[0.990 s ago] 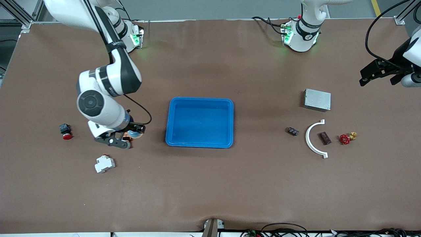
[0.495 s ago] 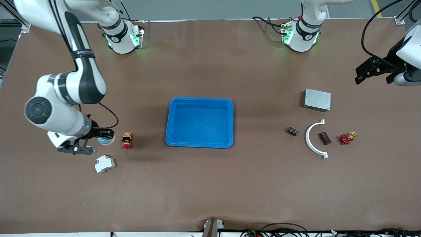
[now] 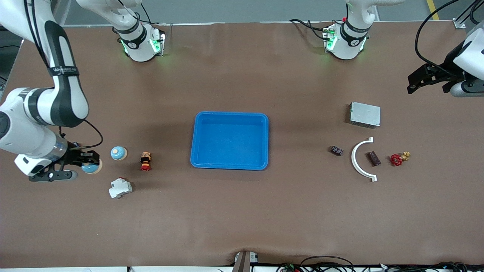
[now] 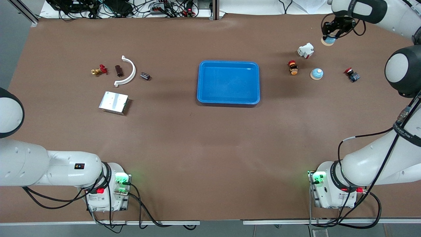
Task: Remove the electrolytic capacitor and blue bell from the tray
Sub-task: 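Lower the bell beside the red buttons and open the right gripper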
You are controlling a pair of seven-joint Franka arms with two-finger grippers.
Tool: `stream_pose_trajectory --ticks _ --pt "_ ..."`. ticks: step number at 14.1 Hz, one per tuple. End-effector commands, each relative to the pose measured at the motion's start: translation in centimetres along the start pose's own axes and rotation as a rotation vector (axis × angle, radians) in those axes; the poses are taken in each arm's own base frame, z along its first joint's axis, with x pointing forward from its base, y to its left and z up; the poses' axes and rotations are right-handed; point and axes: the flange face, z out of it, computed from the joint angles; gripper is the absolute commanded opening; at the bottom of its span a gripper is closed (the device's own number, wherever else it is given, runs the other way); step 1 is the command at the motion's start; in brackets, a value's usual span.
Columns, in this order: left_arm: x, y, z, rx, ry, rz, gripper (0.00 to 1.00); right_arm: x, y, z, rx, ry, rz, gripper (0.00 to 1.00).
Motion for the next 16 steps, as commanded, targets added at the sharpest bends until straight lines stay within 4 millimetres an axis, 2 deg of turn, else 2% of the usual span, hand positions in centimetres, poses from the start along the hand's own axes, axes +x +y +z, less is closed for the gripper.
stream_pose_trajectory --ticks 1,4,9,12,16 --pt "-1.0 -0.3 -0.9 -0.002 0.004 0.009 1.0 -0.2 3.0 2.1 -0.003 0.009 -0.063 0.0" --pt "-1.1 -0.1 -0.9 -0.003 0.001 0.006 1.0 0.8 4.7 5.0 -0.003 -0.018 -0.076 0.0" --pt "-1.5 0.0 -1.0 -0.002 -0.012 0.003 1.0 1.7 6.0 8.6 -0.005 -0.048 -0.104 0.0" --pt "-1.9 0.2 -2.2 -0.005 0.015 0.007 1.0 1.5 7.1 10.0 -0.005 -0.065 -0.11 0.0" --pt "-2.0 0.3 -2.3 -0.004 0.007 0.012 1.0 1.6 7.7 11.3 -0.016 -0.045 -0.105 0.0"
